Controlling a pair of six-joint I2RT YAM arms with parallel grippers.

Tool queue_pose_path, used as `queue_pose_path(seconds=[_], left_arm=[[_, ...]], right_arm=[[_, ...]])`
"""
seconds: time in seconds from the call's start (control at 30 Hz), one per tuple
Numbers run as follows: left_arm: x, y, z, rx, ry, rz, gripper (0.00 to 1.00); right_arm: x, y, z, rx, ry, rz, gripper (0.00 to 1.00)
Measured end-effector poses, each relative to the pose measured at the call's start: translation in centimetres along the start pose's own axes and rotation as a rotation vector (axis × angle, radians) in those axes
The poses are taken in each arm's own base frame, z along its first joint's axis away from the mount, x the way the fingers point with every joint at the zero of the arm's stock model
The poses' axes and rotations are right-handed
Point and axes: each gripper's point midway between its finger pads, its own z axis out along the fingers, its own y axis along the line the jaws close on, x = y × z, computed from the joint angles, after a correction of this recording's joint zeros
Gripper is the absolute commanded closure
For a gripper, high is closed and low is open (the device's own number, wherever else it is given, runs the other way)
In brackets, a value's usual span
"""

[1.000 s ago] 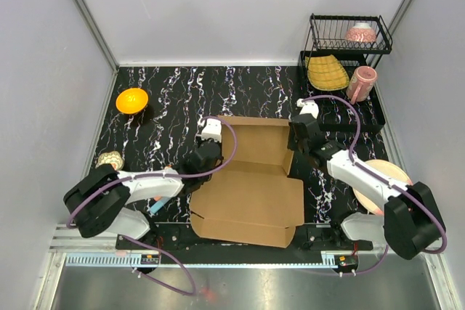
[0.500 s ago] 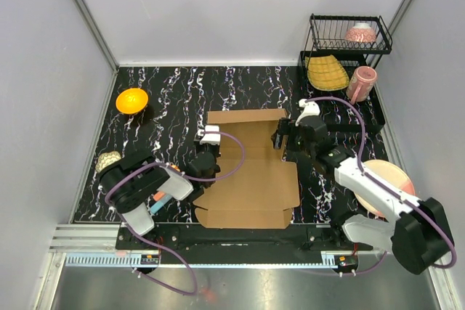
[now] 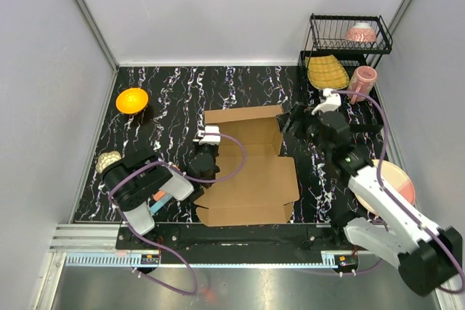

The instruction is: Fold the paper box

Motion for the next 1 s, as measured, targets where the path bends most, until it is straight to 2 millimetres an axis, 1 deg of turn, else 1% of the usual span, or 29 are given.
queue_pose_path(seconds=[0.07,0.13,0.23,0.27,0.37,0.47,0.5,0.6,0.63,0.67,0.73,0.83,0.87,0.93,0.97,1.0], left_arm=[[0.2,0.1,-0.1,0.004,0.003,0.004,1.00],[0.4,0.1,-0.2,0.007,0.005,0.003,1.00],[0.4,0.1,-0.3,0.012,0.003,0.002,1.00],[0.4,0.1,-0.3,0.013,0.003,0.003,1.00],[0.4,0.0,-0.3,0.017,0.004,0.004,1.00],[0.4,0.0,-0.3,0.018,0.002,0.001,0.91],[0.4,0.0,-0.3,0.018,0.002,0.001,0.79],[0.6,0.0,-0.5,0.023,0.007,0.019,0.68],[0.8,0.0,-0.7,0.028,0.013,0.032,0.61],[1.0,-0.1,-0.9,0.034,0.018,0.044,0.59],[1.0,-0.1,-1.3,0.047,0.021,0.054,0.53],[-0.8,-0.2,-1.8,0.062,-0.010,0.015,0.49],[-1.6,-0.2,-1.9,0.065,-0.026,-0.008,0.44],[-3.2,-0.2,-2.0,0.072,-0.056,-0.055,0.40],[-3.9,-0.1,-2.1,0.073,-0.071,-0.078,0.36],[-4.6,-0.1,-2.2,0.076,-0.083,-0.099,0.34]], right_arm=[[0.2,-1.0,2.0,0.035,0.008,0.023,0.08],[1.2,-2.5,4.1,0.078,0.031,0.049,0.09],[2.5,-4.4,6.5,0.122,0.060,0.077,0.13],[2.7,-4.7,7.1,0.129,0.067,0.085,0.14],[2.2,-4.4,8.6,0.104,0.047,0.104,0.17],[2.0,-3.9,9.1,0.075,0.040,0.108,0.24],[2.0,-3.8,9.2,0.068,0.037,0.109,0.27],[2.2,-3.6,9.3,0.049,0.030,0.112,0.31],[2.6,-3.7,9.2,0.043,0.034,0.114,0.34],[3.1,-3.8,9.2,0.041,0.044,0.118,0.37],[3.2,-3.7,9.2,0.022,0.030,0.130,0.39],[3.3,-3.5,9.1,-0.001,0.012,0.144,0.41],[3.3,-3.4,9.1,-0.008,0.006,0.147,0.42],[3.3,-3.4,9.0,-0.018,-0.006,0.154,0.42],[3.3,-3.4,9.0,-0.021,-0.011,0.156,0.42],[3.3,-3.4,8.9,-0.024,-0.014,0.157,0.42]])
